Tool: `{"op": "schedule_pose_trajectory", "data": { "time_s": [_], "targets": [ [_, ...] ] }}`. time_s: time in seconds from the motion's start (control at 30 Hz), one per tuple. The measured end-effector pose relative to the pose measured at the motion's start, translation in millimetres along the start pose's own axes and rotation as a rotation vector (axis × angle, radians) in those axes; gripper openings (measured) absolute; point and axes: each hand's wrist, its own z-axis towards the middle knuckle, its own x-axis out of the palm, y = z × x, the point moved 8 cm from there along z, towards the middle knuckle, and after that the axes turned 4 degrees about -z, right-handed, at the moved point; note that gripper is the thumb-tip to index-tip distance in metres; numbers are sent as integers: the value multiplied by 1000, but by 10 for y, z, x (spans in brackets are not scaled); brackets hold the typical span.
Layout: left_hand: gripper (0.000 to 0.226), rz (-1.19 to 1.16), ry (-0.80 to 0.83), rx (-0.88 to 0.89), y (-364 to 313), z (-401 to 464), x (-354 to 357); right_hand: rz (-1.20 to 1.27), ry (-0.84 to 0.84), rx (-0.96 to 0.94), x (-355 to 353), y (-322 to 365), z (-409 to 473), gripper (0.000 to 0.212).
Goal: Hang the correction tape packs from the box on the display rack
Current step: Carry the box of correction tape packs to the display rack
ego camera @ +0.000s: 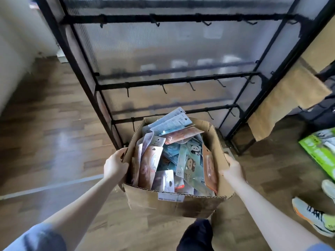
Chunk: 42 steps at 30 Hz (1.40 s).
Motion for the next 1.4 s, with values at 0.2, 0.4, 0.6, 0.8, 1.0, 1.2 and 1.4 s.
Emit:
{"op": "schedule_pose_trajectory", "data": {
  "time_s": [0.2,0.4,0.6,0.8,1.0,1.2,1.4],
  "targets": [
    [50,-5,-73,-193,-279,-11,701,34,173,-89,-192,-67,1074,47],
    [48,-44,-125,-327,-395,-40,1267,-4,281,-40,-194,-288,1778,61],
    [51,-1,-128,-399,-133,219,1905,-63,297,3,128,-788,2335,61],
    [52,25,-100,-432,344,531,2605,-148,287,-1,574,-1347,2765,60],
    [54,31,-90,-433,939,918,3238,-199,226,20,1174,-1863,3188,61],
    [55,41,-74,-427,1510,1357,3705,-248,190,19,1804,-2229,3540,60],
    [55,26,-86,-441,2060,1649,4119,-270,180,13,2422,-2549,3833,61]
  ]
}}
